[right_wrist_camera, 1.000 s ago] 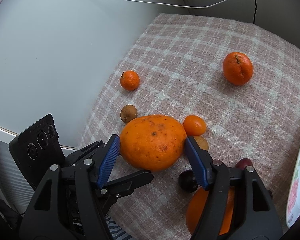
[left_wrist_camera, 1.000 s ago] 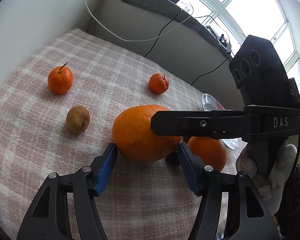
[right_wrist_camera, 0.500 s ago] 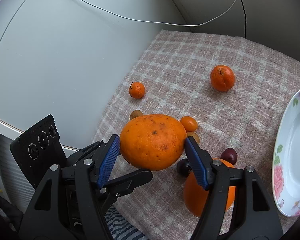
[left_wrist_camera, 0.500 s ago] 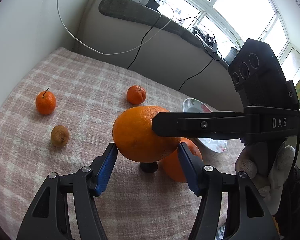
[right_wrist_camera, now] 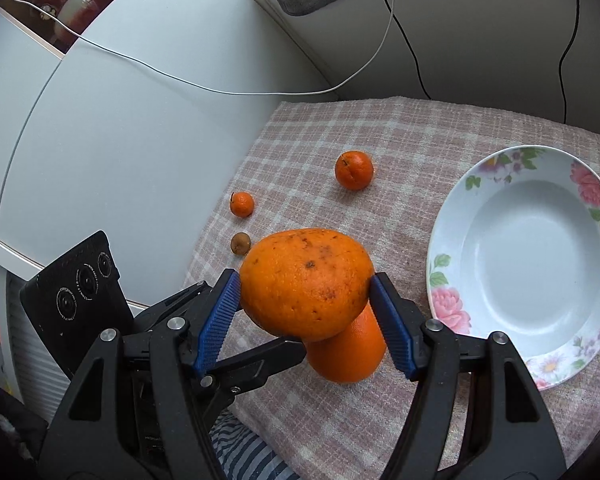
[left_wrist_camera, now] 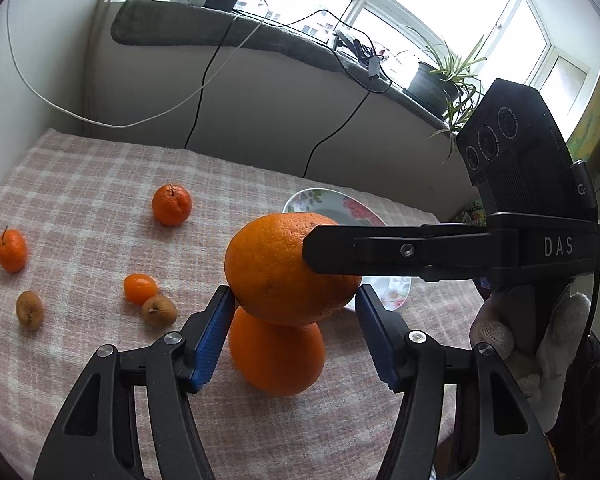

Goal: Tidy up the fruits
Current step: 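Lift the large orange with the right tool and lower it onto the plate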

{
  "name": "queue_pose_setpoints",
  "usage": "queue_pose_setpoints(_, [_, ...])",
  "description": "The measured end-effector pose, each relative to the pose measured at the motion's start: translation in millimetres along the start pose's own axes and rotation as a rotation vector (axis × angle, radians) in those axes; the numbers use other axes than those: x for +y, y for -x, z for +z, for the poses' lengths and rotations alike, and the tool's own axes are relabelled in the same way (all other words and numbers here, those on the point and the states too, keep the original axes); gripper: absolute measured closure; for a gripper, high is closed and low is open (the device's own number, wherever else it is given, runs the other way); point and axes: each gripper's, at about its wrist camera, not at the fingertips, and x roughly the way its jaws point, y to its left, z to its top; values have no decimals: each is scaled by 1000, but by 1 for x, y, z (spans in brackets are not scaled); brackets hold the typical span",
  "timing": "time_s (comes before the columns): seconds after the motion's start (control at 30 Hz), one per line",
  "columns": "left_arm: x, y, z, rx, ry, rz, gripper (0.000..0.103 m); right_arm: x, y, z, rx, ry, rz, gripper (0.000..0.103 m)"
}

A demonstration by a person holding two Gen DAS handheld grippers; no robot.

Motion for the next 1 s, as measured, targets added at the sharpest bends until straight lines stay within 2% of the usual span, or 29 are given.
queue_pose_setpoints(0.47, [-68,-59,21,57,-91,-57,41,-74,61,-11,-111,-105,-25,33])
queue_pose_setpoints(0.73, [-81,-94,25,100,-89,-84,41,-112,74,-13,-128,-156,-45,33])
queue_pose_setpoints(1.0, [-81,-123,26,159,-81,-83,42,-143,69,-12,-112,-206,-52,33])
